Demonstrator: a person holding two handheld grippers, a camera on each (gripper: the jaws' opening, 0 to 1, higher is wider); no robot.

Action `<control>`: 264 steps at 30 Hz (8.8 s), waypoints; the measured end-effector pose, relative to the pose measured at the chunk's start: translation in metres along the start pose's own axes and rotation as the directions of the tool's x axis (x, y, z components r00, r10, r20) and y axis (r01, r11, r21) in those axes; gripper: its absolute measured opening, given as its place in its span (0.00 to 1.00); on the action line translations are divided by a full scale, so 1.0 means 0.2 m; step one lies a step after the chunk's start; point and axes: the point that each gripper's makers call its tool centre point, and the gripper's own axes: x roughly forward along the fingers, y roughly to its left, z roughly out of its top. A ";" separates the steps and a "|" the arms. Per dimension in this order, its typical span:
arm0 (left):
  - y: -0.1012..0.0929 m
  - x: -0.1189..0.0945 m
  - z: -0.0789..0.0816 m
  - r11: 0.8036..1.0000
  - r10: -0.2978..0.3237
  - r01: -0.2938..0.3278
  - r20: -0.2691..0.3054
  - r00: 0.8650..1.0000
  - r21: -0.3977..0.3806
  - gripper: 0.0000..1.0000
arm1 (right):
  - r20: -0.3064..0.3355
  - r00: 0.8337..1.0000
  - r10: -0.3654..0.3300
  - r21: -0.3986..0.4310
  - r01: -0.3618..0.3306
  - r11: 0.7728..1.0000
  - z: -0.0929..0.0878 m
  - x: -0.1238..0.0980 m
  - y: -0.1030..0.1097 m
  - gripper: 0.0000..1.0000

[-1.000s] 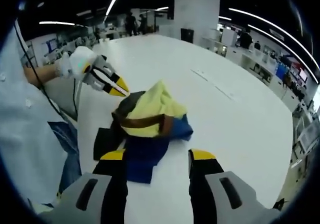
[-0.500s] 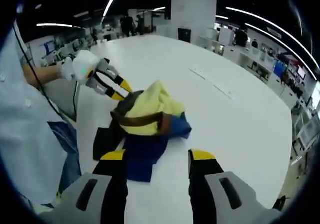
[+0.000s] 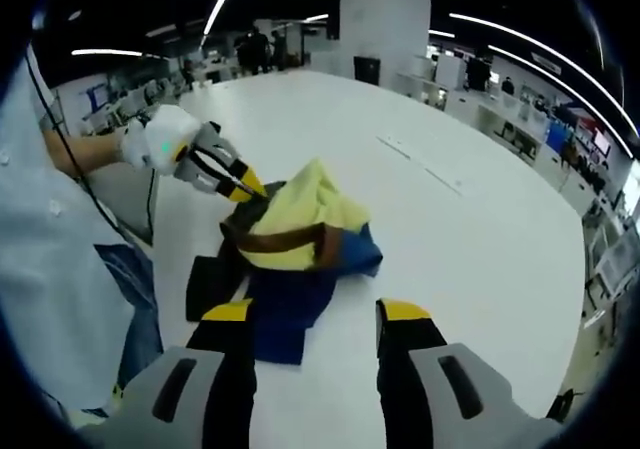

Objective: Fold the garment on the visible template until the final outline fits inside the template.

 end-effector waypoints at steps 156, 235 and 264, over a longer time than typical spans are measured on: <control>0.17 -0.40 -0.10 0.957 0.290 -0.290 -0.044 0.956 0.002 0.00 | -0.195 0.977 0.087 -0.437 -0.166 0.884 -0.10 0.47 0.00 0.12; 0.53 -0.68 -0.04 0.949 0.277 -0.300 -0.199 0.940 -0.095 0.00 | 0.154 0.950 -0.272 -0.388 0.312 0.867 0.56 -0.21 -0.22 0.01; 0.72 -0.92 0.13 0.976 0.219 -0.218 -0.197 0.956 0.024 0.00 | 0.160 0.958 -0.236 -0.489 0.285 0.824 0.83 -0.50 -0.19 0.01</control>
